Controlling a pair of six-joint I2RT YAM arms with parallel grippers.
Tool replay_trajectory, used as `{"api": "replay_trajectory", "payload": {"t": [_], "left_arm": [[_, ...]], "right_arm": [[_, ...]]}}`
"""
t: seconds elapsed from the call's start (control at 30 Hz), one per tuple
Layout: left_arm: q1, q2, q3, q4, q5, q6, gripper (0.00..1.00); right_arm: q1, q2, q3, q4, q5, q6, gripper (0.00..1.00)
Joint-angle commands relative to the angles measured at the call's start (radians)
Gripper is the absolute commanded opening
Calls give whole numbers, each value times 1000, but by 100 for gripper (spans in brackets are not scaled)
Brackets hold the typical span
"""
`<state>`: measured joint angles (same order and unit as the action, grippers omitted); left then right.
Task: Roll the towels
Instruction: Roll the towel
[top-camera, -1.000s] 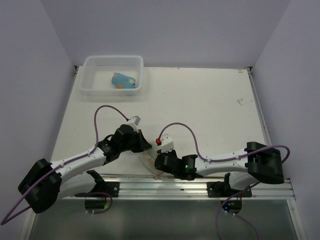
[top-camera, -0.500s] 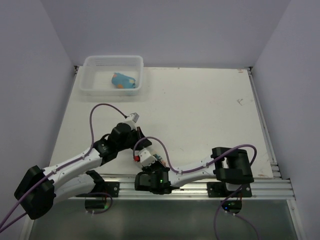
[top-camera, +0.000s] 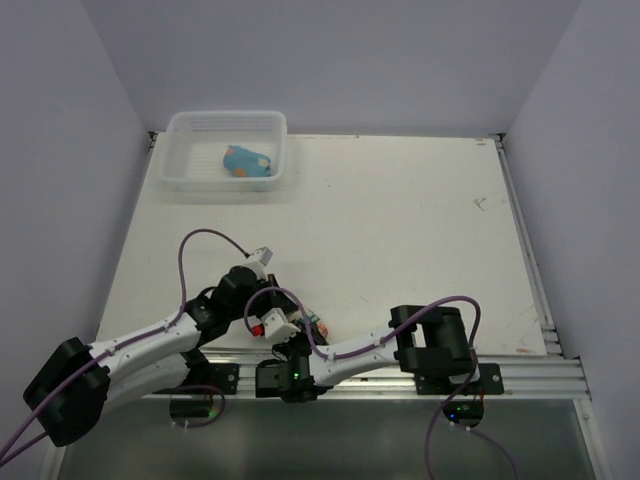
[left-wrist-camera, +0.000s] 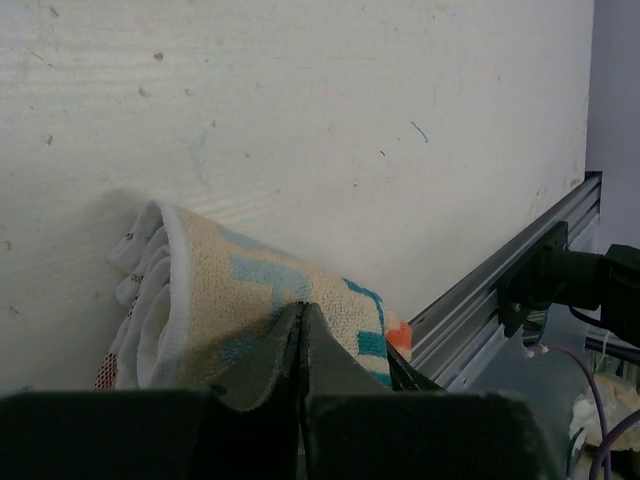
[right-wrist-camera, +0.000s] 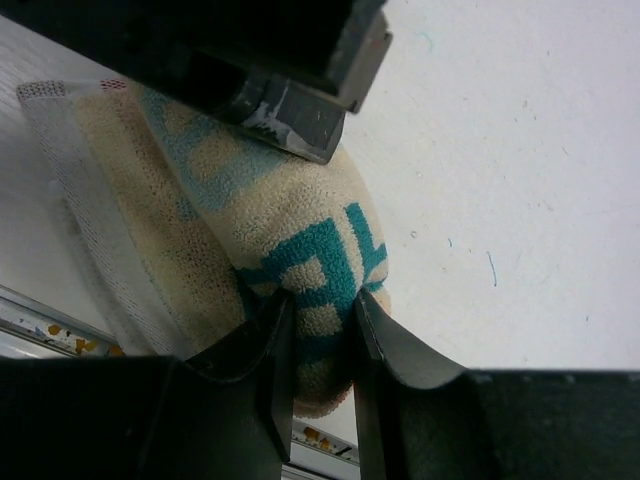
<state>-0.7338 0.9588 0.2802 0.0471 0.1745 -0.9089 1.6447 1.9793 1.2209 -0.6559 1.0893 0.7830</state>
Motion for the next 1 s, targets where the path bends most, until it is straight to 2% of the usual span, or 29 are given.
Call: {"api": "replay_trajectory", "payload": {"t": [0.0,0.07,0.23,0.33,0.43,0.63,0.77,0.9,0.97], "left_arm": [[-16,-45,-52,53,13,-48,2],[-18,-46,-81,56,5,-53,2],[-19,-31,-117,51,-23,-51,2],[-21,-28,-130,47,-42,-48,1],[-19,-23,-136,42,-56,-41,1],[-19,-6,-162,53,-67,-41,0],[-19,-5,-184,69,-59,-54,0],[-21,-17,-190,62,-67,-54,0],[-21,-22,-188,56,-69,-53,0]], "right_arm": [[6,13,-11,-30,-26,62,25],[4,15,-6,-21,-32,50,27],[4,-51,-37,85,-87,-36,50],[6,-164,-90,180,-149,-111,56],[1,-265,-119,222,-198,-166,60],[-75,-407,-182,269,-385,-165,62],[-198,-506,-270,376,-552,-137,62],[-296,-530,-334,450,-761,-100,63],[-321,-527,-340,455,-778,-88,64]]}}
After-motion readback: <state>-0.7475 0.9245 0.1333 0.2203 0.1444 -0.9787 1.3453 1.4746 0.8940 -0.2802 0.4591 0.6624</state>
